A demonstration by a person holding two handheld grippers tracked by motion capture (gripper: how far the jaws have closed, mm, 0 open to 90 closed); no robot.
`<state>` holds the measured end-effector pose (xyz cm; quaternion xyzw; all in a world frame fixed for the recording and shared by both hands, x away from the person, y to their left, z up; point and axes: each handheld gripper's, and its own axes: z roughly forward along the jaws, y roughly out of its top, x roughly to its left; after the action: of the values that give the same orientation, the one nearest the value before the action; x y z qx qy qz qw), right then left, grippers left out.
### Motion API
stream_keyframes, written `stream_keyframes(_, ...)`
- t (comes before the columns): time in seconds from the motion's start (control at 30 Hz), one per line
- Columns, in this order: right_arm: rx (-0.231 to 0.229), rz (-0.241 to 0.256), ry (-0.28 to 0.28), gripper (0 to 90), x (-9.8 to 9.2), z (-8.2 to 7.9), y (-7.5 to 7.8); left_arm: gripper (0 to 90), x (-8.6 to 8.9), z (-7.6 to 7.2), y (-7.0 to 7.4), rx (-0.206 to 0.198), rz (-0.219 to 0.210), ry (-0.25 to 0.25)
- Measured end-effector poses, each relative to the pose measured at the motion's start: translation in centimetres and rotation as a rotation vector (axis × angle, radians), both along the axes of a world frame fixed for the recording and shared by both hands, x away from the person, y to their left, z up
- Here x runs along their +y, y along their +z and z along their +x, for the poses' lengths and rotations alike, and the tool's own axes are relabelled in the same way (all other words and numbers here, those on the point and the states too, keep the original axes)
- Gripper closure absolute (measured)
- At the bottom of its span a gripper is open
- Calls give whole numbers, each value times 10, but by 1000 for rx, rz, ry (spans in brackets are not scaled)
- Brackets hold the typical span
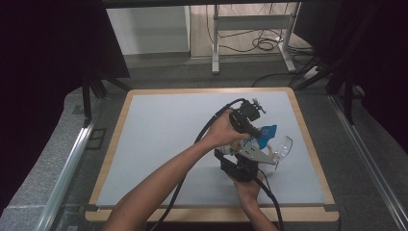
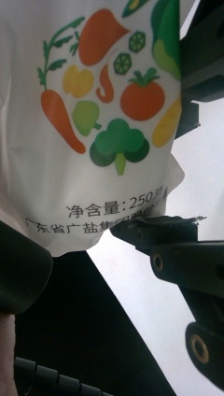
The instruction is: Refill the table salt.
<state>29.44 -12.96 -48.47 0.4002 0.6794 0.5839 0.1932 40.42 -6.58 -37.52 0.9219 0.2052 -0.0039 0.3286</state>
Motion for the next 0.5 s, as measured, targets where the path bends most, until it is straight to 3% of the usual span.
stream_keyframes(0.5,-2,4,-5,561,-1,0,2,900,-3,0,1,-1,7,-5)
